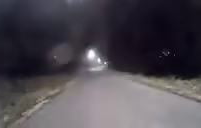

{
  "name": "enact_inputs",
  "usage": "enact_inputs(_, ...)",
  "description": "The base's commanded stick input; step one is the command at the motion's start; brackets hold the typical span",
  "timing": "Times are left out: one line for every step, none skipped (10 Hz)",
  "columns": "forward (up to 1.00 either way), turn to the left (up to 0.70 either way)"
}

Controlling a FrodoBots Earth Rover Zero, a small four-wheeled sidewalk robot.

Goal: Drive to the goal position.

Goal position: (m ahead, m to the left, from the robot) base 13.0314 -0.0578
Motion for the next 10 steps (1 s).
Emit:
enact_inputs(1.00, 0.14)
enact_inputs(1.00, 0.13)
enact_inputs(1.00, 0.11)
enact_inputs(1.00, 0.10)
enact_inputs(1.00, 0.09)
enact_inputs(1.00, 0.09)
enact_inputs(1.00, 0.09)
enact_inputs(1.00, 0.08)
enact_inputs(1.00, 0.08)
enact_inputs(1.00, 0.08)
